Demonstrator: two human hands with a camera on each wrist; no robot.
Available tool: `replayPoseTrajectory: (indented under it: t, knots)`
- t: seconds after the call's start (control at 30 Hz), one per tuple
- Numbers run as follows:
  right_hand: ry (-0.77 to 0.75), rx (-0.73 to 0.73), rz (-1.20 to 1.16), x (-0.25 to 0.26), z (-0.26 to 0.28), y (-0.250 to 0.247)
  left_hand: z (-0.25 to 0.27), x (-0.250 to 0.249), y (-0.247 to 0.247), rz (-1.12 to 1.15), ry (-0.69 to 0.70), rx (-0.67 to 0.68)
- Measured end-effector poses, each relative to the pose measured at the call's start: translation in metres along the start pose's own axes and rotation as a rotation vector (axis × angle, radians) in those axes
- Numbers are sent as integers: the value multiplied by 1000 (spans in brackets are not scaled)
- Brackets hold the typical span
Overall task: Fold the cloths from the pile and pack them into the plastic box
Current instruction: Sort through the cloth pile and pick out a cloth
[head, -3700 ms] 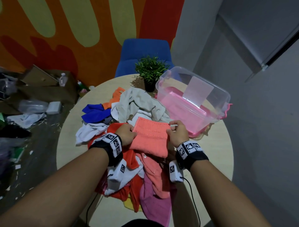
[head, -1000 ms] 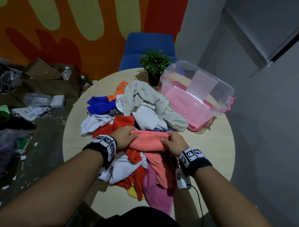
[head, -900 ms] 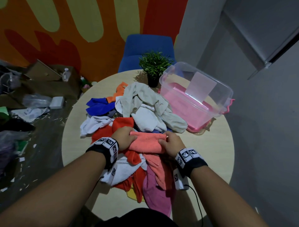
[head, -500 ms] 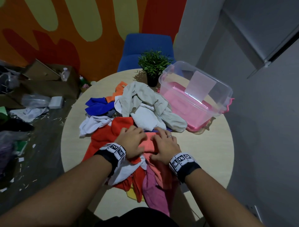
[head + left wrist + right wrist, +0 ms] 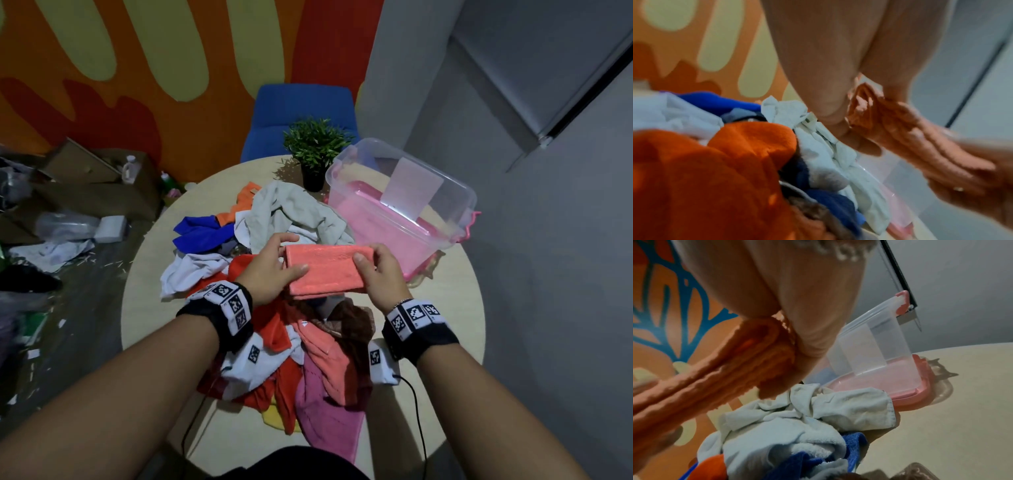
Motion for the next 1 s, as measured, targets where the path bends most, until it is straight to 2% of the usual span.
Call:
replayPoseTrajectory:
  t: [0.07,0.13,0.3,0.37,0.47,0.57,0.73,0.8,0.9,1.0]
  knots:
    - [39,-14,-89,0,1,-4,-4,0,7,62,-42,56]
    - [59,20,-178,0,5,-10,-7,1,12,64,-44,33]
    - [40,157,-112,-6,17,-26,-9,3,22,5,7,24]
    - [76,182,-128,-7,22,-29,-10,5,31,43,-13,103]
    - [121,213,-86,-9,27,-36,-11,7,42,93,-116,237]
    - [138,314,-42,-8,29,-42,-13,0,51,4,-43,202]
    - [72,432,-83,-13,38,-33,-24,-9,66,-141,43,257]
    - [119,425,-83,-23,41,-34,-29,-7,71,-267,41,168]
    - [212,361,-57,-40,48,-45,-32,-2,80,-371,-39,36]
    - [220,174,300,-50,51,-73,-32,-1,88,-356,-86,53]
Point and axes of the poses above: each hand's wrist, its own z-axis away from the middle knuckle, its own y-axis out of the palm, x = y × z, the point moved 2 cm from there along -z, towards the middle knuckle, and after that the axes turned 15 degrees about -y, right-handed, at the moved point
